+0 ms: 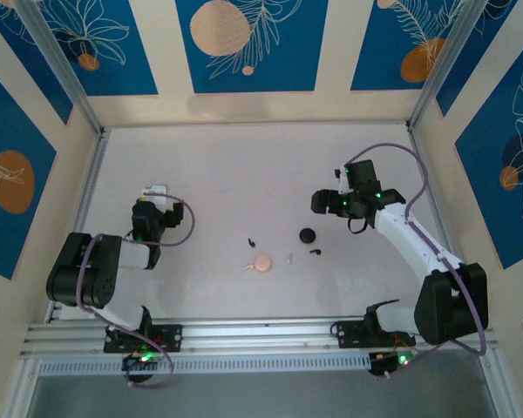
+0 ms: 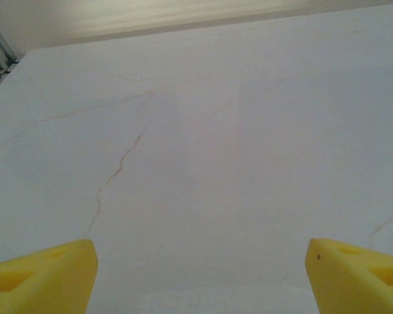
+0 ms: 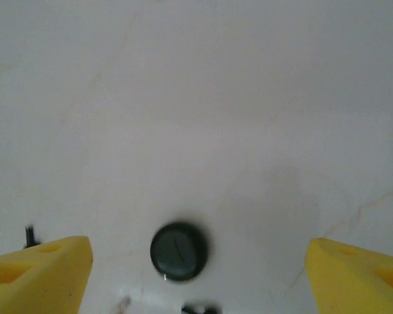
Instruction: Insert wireless bluetooth earbuds into charging case
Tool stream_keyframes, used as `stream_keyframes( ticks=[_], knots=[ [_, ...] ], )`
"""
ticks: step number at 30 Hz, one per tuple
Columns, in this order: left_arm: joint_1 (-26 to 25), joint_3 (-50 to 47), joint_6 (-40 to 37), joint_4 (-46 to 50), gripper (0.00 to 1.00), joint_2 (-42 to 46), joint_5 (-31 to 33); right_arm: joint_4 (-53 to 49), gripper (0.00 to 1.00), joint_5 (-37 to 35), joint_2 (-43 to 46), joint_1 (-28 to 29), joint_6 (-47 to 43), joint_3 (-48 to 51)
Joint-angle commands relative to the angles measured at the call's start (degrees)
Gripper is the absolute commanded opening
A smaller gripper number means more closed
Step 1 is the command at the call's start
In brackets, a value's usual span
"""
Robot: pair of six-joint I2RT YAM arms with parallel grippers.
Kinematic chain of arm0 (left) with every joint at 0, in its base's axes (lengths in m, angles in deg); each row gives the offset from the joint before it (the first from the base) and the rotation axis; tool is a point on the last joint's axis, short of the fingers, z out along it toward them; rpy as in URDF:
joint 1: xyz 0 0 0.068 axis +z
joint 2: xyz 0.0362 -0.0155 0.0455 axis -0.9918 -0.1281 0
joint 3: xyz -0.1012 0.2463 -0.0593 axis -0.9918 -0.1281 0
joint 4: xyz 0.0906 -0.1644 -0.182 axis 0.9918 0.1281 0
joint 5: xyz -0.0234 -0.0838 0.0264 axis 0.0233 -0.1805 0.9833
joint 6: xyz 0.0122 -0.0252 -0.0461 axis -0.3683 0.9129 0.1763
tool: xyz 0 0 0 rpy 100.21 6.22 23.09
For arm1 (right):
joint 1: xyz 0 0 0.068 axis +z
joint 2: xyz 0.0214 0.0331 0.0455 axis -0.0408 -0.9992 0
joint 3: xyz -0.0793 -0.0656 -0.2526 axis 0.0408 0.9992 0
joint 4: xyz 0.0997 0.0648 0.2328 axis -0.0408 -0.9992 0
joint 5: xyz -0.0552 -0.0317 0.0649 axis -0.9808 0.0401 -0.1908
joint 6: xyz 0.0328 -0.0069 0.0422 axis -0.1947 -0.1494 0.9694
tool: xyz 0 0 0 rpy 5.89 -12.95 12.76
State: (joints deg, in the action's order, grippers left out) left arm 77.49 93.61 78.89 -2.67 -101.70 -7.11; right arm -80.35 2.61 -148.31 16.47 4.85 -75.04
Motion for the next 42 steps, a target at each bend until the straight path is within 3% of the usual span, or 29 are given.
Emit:
stream_keyframes(
  ticks=[1,9,15,30,42],
  knots=[
    [-0.8,1.3,-2.4,5.1,0.80,5.9,-1.4,-13.1,0.82,0.6,-2.3,2.7,4.1,-4.1],
    [-4.8,11.4,1.1,34.8,0.78,20.8,-5.6,-18.8,0.75,0.4,-9.6,8.9,8.5,-9.1],
    [-10.7,15.3,8.0,47.2,0.77,26.3,-7.6,-20.4,0.72,1.6,-18.1,10.6,9.0,-12.5],
    [-15.9,15.4,11.1,49.8,0.78,23.7,-5.6,-22.1,0.71,-3.2,-33.1,11.0,4.4,-20.8],
    [-19.4,20.2,9.8,51.5,0.77,17.6,-5.4,-21.8,0.61,-2.4,-36.8,10.8,4.1,-20.6]
  ],
)
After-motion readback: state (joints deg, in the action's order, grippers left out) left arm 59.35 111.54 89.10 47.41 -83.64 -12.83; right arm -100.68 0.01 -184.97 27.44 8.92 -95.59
